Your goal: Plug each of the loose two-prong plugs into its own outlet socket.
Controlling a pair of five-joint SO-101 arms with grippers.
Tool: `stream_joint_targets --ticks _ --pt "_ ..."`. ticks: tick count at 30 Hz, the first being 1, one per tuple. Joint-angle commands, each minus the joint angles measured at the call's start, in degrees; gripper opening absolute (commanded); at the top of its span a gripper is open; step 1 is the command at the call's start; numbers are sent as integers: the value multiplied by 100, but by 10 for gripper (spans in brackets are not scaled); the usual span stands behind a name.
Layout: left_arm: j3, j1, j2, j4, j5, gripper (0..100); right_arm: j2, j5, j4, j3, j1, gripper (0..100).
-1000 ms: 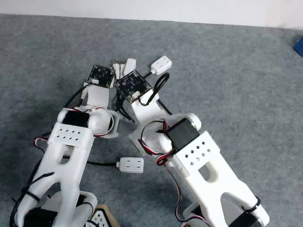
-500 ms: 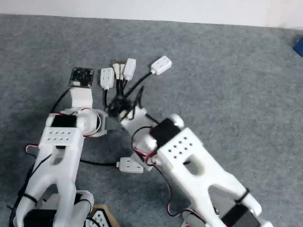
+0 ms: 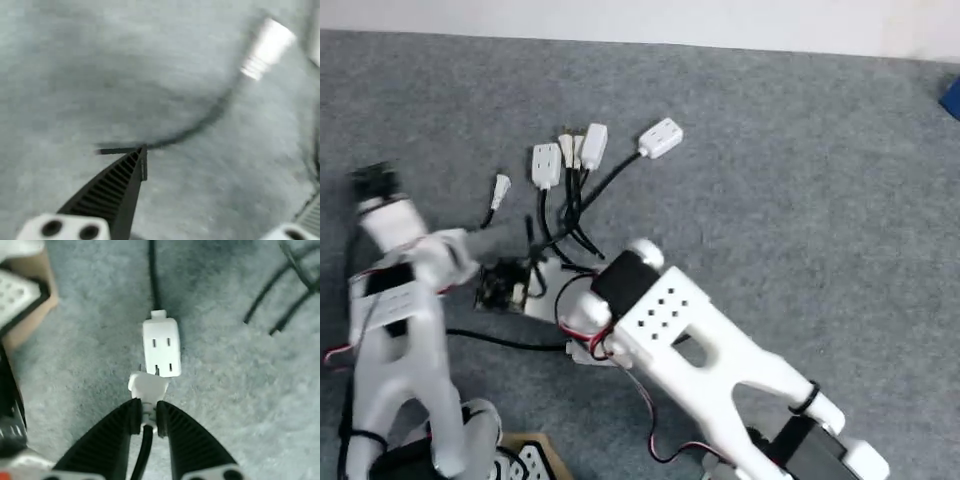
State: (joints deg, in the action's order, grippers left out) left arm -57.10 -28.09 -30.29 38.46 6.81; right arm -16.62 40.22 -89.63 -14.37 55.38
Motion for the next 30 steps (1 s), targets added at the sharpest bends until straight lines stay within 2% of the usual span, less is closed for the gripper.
stream_joint_targets --ticks 1,10,18,30 --pt "40 -910 -75 -334 730 492 101 580 -13 295 75 7" --pt "-84 -743 -75 -369 747 492 655 1011 145 303 22 7" --pt "-92 -699 -75 -352 738 492 927 1486 180 347 -391 7" --pt "-101 -655 -75 -343 738 492 989 1565 708 224 -462 7"
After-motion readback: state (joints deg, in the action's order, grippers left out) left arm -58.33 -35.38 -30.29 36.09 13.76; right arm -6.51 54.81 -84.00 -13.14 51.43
